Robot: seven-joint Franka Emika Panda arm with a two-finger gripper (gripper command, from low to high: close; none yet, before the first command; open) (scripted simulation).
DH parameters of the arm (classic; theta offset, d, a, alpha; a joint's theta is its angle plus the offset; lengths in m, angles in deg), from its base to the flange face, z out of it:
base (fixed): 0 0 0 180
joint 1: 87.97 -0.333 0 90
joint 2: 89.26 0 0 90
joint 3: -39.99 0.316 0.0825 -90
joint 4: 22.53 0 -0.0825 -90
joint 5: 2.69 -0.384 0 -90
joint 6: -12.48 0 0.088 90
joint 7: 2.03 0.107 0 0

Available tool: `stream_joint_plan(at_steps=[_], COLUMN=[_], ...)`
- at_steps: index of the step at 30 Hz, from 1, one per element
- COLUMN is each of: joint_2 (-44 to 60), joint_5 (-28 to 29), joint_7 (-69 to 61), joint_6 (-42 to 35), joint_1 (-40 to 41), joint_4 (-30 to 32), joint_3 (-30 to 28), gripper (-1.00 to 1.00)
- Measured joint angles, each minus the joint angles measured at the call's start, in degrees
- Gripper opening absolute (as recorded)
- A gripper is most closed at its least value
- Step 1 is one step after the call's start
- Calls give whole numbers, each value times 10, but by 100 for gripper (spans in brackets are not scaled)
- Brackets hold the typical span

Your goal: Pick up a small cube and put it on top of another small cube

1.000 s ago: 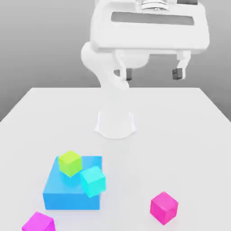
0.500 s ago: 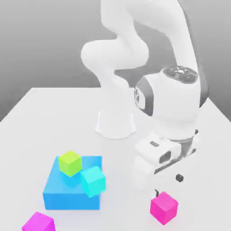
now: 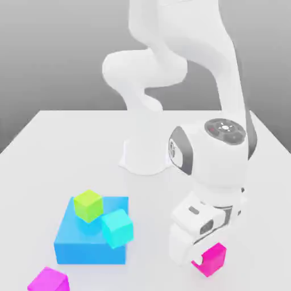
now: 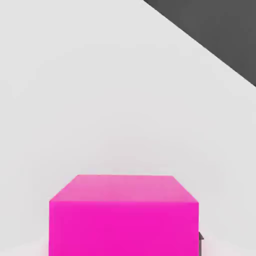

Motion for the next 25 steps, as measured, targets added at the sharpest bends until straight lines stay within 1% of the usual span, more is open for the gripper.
stream_joint_plan(at_steps=[4,8,16,18,22,23,25], joint_2=[-83,-166,-331,-330,-259,-247,-247], joint_5=[-5,4,28,28,20,19,19], joint_7=[30,79,182,192,188,187,187], joint_6=[-48,-92,-180,-165,-77,-62,-62], joint_1=[37,110,228,243,244,243,243], joint_4=[34,72,149,163,180,183,183], joint_3=[-40,-74,-131,-138,-146,-147,-147], gripper=[-100,-100,-100,-100,-100,100,100])
